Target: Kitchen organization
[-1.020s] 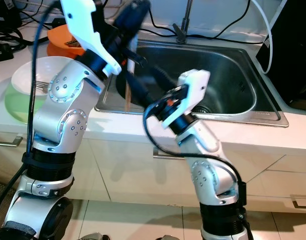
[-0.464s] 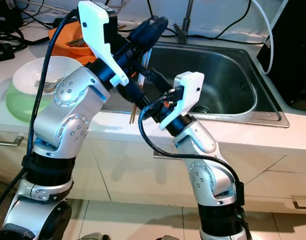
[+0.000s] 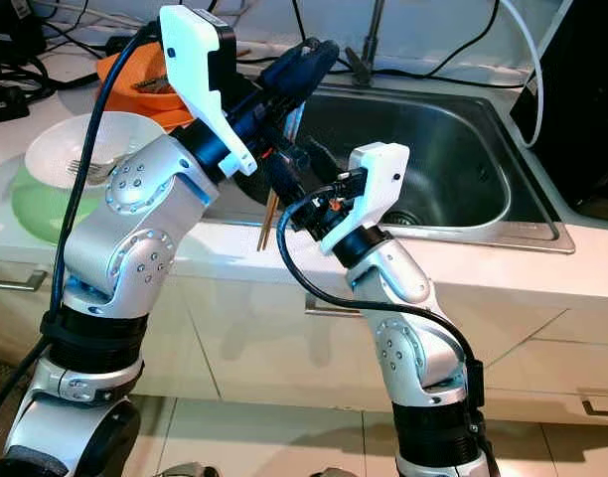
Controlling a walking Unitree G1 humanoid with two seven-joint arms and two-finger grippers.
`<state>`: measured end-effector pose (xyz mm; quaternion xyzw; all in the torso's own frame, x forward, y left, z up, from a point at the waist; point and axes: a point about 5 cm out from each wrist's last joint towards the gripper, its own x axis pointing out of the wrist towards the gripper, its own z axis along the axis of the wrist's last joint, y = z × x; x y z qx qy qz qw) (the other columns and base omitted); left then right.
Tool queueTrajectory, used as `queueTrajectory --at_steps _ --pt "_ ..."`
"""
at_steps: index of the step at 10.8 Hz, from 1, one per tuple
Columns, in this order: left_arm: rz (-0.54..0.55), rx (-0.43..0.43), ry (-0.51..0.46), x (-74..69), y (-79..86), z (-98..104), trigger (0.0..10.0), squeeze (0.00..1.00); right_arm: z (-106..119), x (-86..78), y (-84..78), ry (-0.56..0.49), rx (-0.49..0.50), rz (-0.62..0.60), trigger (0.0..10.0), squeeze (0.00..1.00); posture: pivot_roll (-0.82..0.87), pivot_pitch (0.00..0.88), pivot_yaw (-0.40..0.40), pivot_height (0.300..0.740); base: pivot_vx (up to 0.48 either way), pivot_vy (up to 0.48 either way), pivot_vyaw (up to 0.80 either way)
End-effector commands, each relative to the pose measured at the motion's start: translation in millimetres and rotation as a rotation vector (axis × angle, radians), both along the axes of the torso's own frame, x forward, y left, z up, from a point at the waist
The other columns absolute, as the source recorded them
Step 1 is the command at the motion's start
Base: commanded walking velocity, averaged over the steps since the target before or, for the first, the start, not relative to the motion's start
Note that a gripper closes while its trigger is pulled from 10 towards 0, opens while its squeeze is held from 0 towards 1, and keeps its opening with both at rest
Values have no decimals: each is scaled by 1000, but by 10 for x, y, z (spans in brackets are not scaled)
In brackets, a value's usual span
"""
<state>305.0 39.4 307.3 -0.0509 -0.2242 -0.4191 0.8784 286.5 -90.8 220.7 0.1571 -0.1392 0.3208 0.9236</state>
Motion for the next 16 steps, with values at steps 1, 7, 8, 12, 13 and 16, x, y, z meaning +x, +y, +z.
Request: queueTrajectory --at_steps 1,7,8,12,13,16 --pt "-26 8 -9 -47 -26 12 10000 0 12 20 -1 -8 -1 -9 0 0 -41 54 -42 740 0 0 0" --pt "3 12 -17 -42 -22 15 10000 0 4 1 50 -5 5 14 0 0 -40 55 -43 740 0 0 0" --pt "10 11 -19 -35 -12 18 10000 137 3 3 47 -5 4 12 0 0 -40 55 -43 740 0 0 0" --pt "26 -3 -17 -21 7 26 10000 1000 1 22 10 -5 3 -6 0 0 -39 53 -43 740 0 0 0" --pt "27 -5 -17 -19 9 28 10000 1000 0 28 1 -5 3 -11 0 0 -39 53 -45 740 0 0 0" --pt "49 -28 -21 -1 57 55 10000 1000 16 113 -86 -6 -3 -78 0 0 -37 51 -46 740 0 0 0"
